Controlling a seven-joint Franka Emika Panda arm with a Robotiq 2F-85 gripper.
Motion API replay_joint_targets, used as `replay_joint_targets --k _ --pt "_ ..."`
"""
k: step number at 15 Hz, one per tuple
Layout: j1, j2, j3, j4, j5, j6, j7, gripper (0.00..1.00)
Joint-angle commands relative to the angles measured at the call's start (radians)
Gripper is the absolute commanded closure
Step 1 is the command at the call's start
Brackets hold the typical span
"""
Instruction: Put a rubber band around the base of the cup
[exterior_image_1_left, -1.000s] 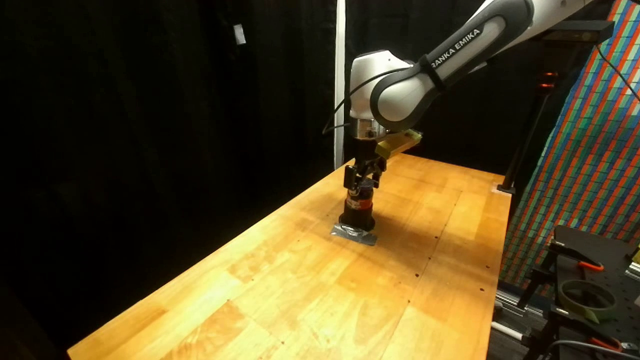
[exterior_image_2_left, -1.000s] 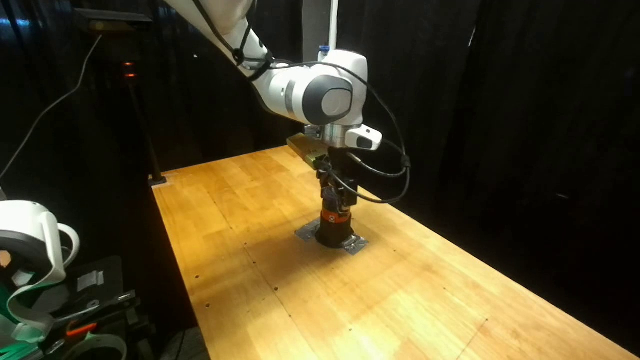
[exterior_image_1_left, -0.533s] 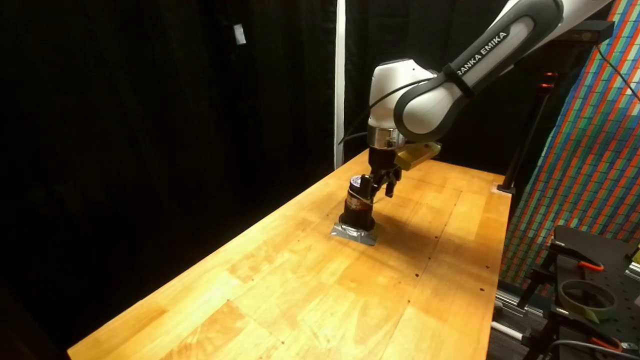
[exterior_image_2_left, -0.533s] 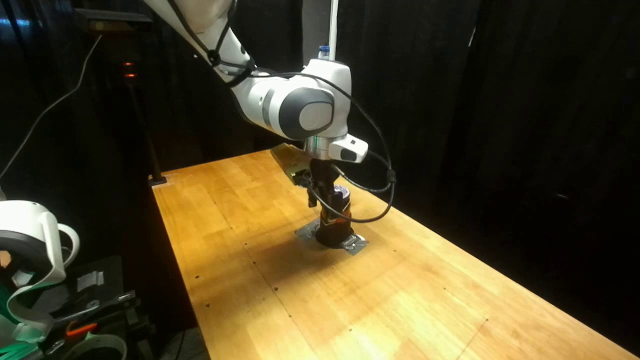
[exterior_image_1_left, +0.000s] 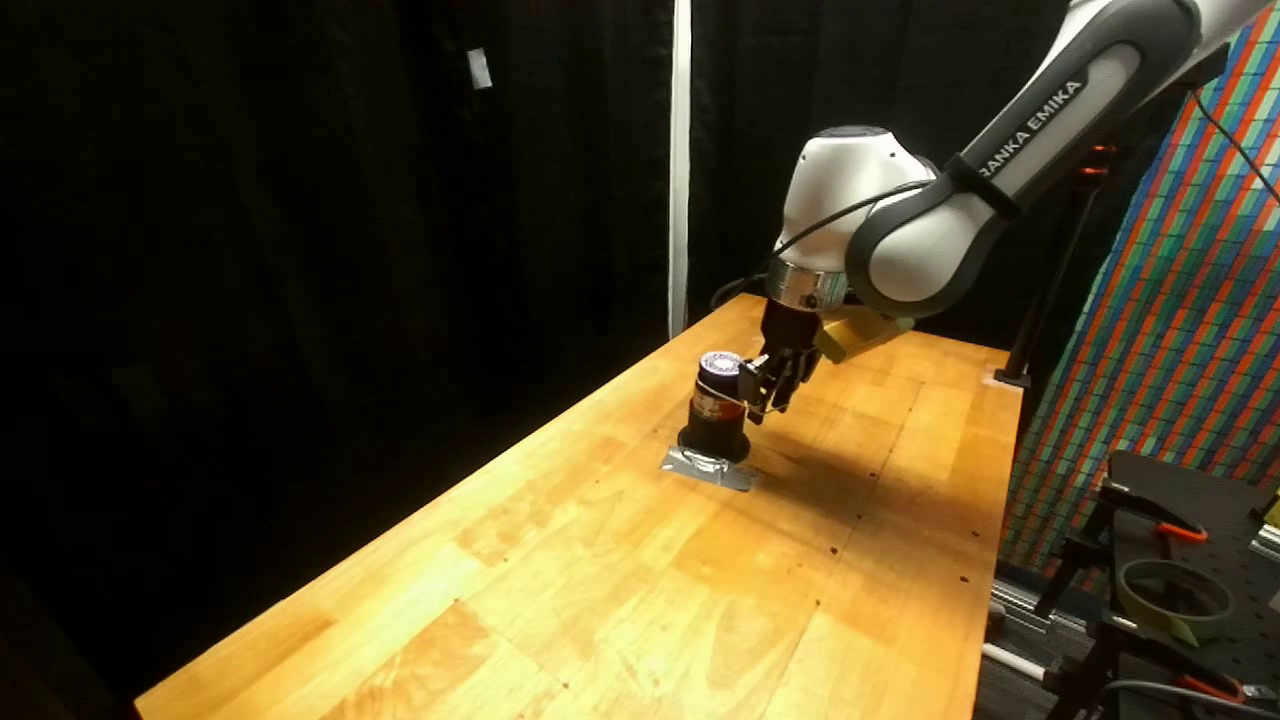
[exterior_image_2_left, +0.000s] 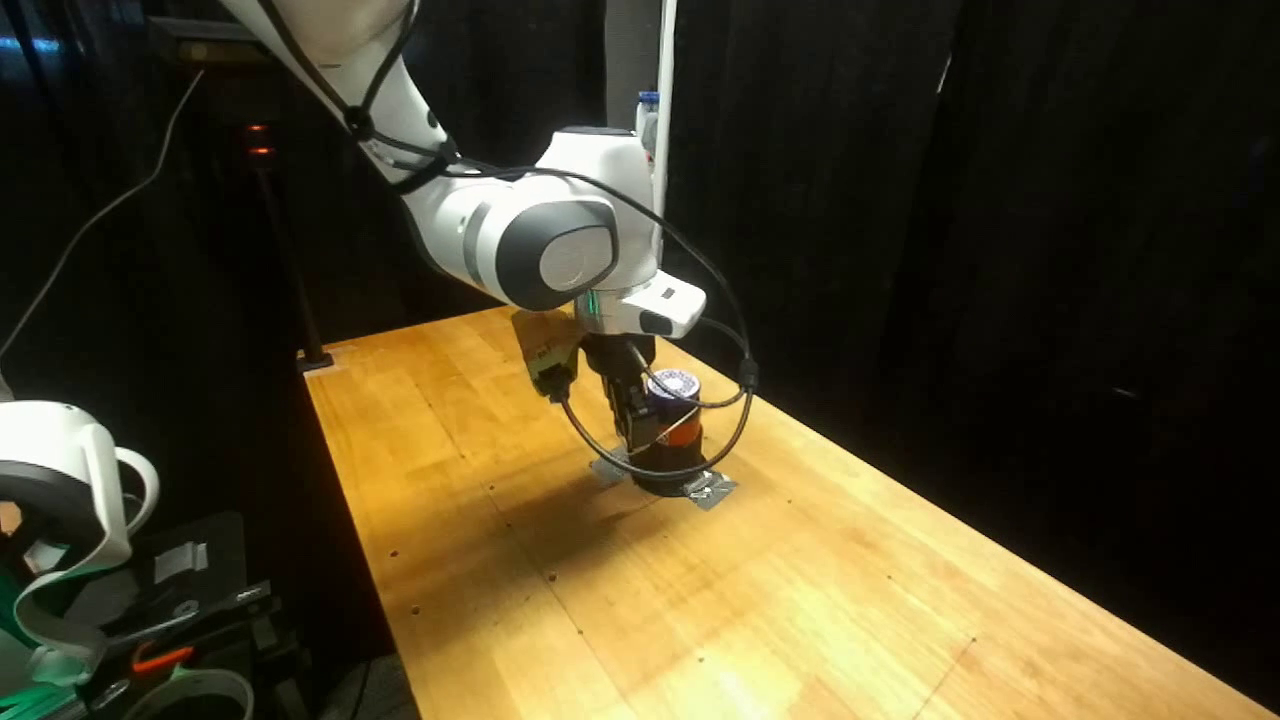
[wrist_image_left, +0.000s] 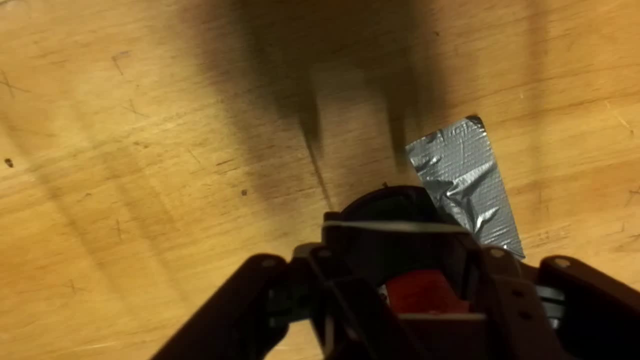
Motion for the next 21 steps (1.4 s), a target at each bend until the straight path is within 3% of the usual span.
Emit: replay_joint_targets --k 1,2,6,11,13,17,21 --pt "0.108 -0.100 -0.103 -0.155 -0.112 0.148 0.172 0.80" --pt "0.154 -0.110 -0.152 -0.174 -0.167 0.190 0.241 0.88" --pt "0.373 -0.119 -0.400 -0.197 -0.465 0.321 0.550 0.97" --pt "0.709 -0.054 -0.768 -0.121 -0.816 0.391 0.946 0.92" --pt "0.805 -0.031 -0.858 -0.105 -0.915 0.403 1.064 0.92" --pt "0.938 -0.007 -0.962 -0.102 -1.042 0.411 1.230 0.93" --pt "0.949 -0.061 -0.948 -0.146 -1.065 0.420 1.202 0.86"
